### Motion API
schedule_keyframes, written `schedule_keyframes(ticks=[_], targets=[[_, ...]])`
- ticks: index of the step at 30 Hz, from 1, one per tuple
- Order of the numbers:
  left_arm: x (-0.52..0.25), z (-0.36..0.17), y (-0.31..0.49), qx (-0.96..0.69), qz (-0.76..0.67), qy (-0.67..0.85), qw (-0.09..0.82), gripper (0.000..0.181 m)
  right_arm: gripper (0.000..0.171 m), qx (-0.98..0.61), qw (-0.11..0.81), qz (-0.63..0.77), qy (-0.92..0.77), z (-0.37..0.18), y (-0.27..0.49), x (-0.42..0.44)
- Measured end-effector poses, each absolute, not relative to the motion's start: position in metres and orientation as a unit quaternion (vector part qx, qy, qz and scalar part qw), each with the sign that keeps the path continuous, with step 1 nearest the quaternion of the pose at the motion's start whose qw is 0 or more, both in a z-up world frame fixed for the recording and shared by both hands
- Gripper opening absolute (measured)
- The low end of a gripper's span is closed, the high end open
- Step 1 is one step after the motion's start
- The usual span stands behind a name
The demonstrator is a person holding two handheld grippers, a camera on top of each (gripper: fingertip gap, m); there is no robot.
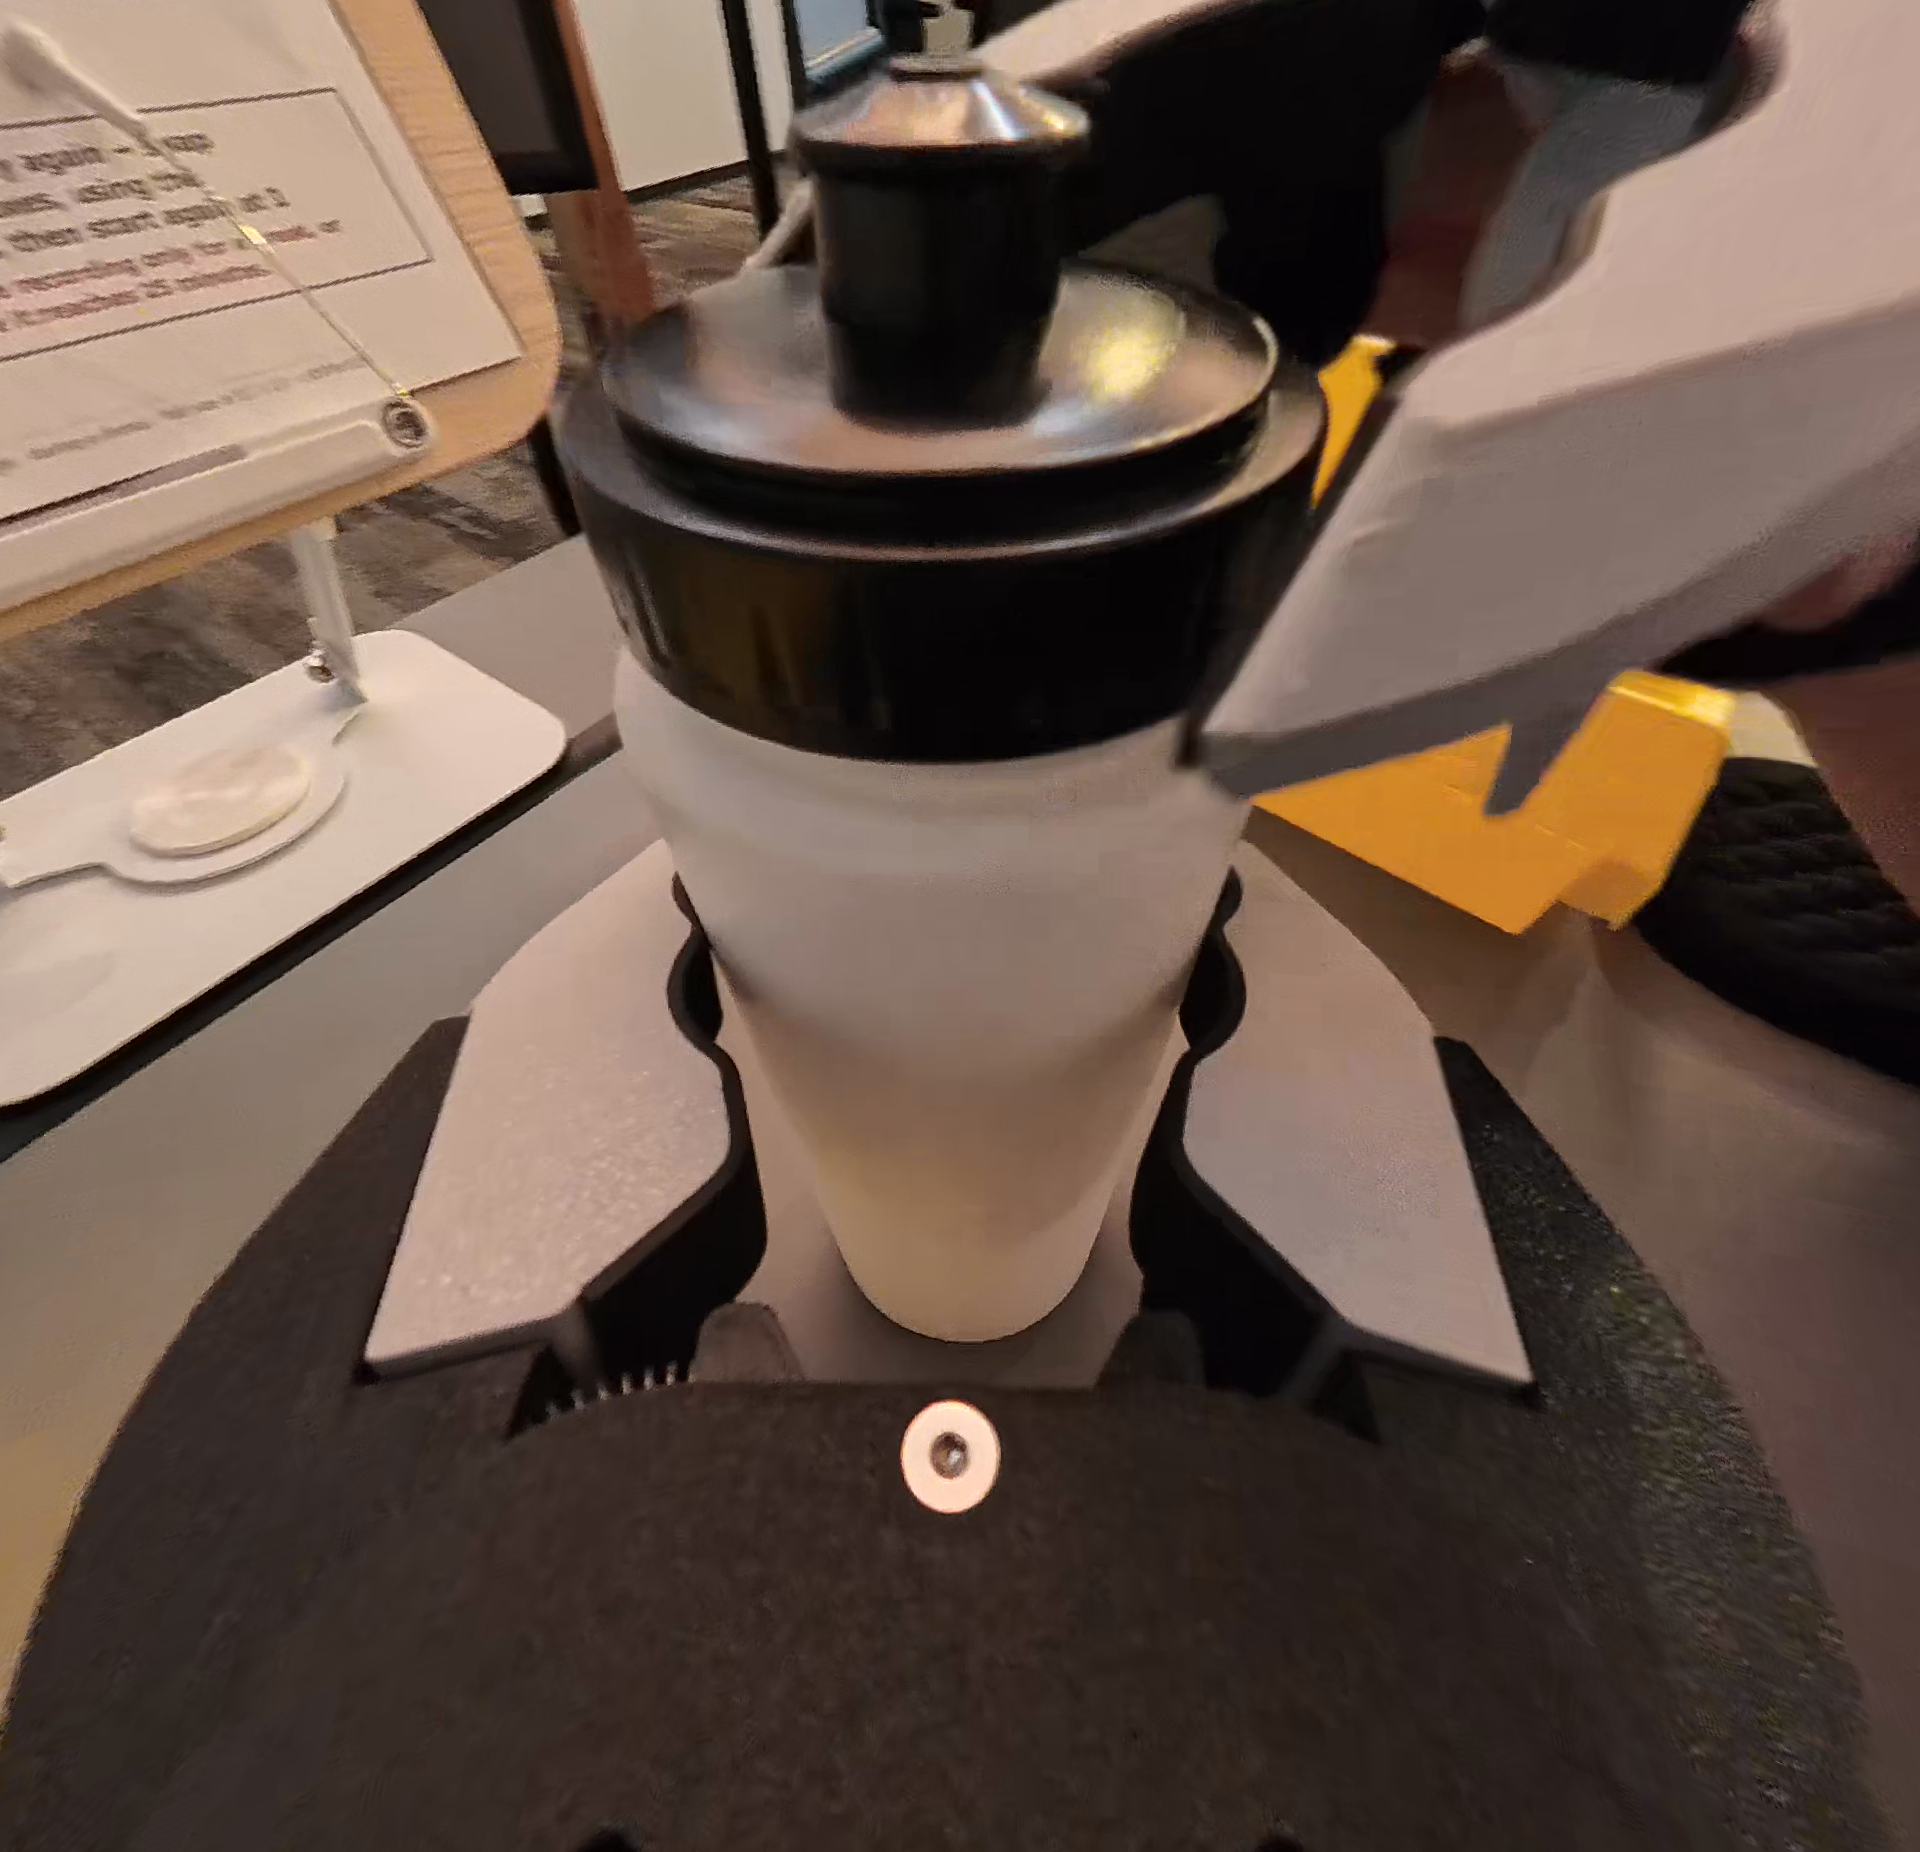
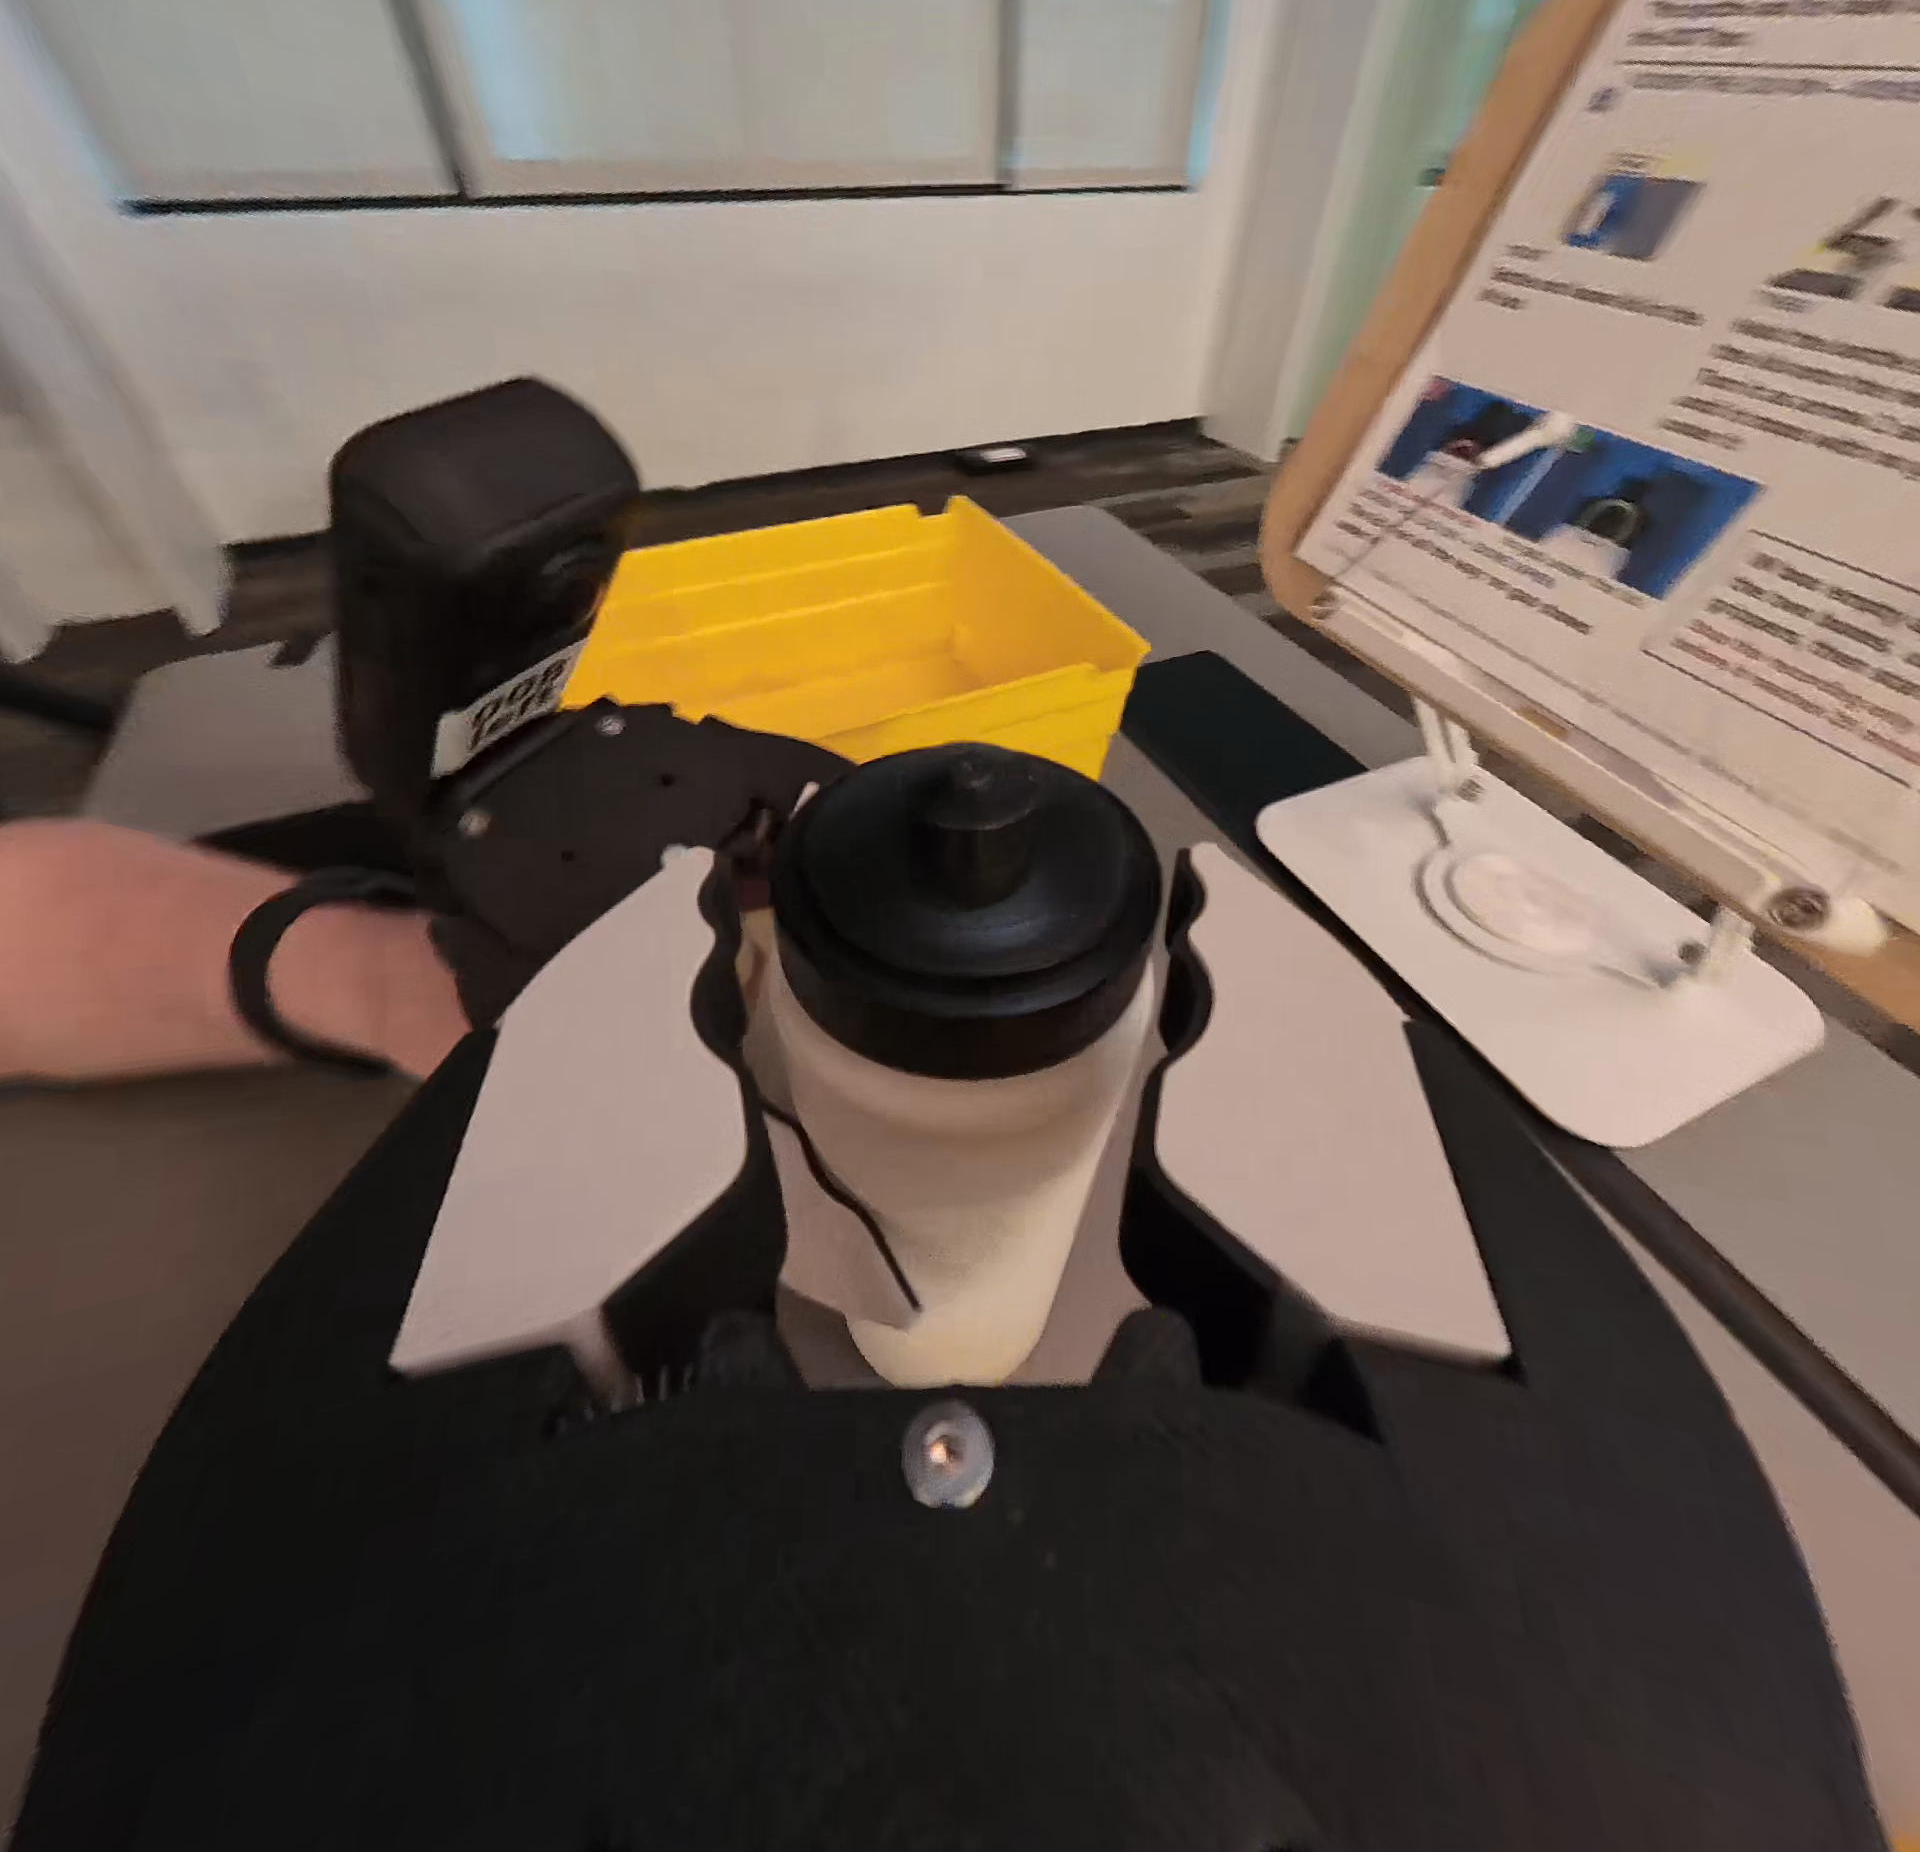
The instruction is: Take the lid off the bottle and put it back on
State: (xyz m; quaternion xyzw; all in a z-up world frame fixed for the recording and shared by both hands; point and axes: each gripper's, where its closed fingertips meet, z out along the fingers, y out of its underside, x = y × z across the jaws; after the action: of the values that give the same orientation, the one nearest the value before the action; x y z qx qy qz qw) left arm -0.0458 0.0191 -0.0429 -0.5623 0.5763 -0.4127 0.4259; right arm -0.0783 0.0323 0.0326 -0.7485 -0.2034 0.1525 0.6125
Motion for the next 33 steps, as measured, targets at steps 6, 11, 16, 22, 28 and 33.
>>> schedule_keyframes(ticks=[6, 11, 16, 22, 28, 33], targets=[[-0.045, -0.043, -0.009, -0.496, -0.448, 0.633, 0.391, 0.089, 0.075, -0.728, 0.586, 0.207, -0.289, 0.03, 0.01, -0.081], [-0.046, -0.043, 0.016, -0.571, -0.412, 0.568, 0.425, 0.089, 0.075, -0.758, 0.612, 0.157, -0.159, 0.031, 0.034, -0.077], [-0.047, -0.043, 0.02, -0.568, -0.4, 0.569, 0.44, 0.089, 0.075, -0.763, 0.632, 0.061, -0.12, 0.032, 0.038, -0.076], [-0.046, -0.043, -0.008, -0.509, -0.45, 0.627, 0.38, 0.089, 0.076, -0.73, 0.604, 0.208, -0.245, 0.039, 0.016, -0.078], [-0.046, -0.044, -0.008, -0.514, -0.44, 0.629, 0.383, 0.089, 0.07, -0.741, 0.602, 0.194, -0.225, 0.039, 0.019, -0.082], [-0.046, -0.044, 0.007, -0.561, -0.405, 0.589, 0.417, 0.089, 0.07, -0.756, 0.628, 0.138, -0.124, 0.039, 0.033, -0.076]])
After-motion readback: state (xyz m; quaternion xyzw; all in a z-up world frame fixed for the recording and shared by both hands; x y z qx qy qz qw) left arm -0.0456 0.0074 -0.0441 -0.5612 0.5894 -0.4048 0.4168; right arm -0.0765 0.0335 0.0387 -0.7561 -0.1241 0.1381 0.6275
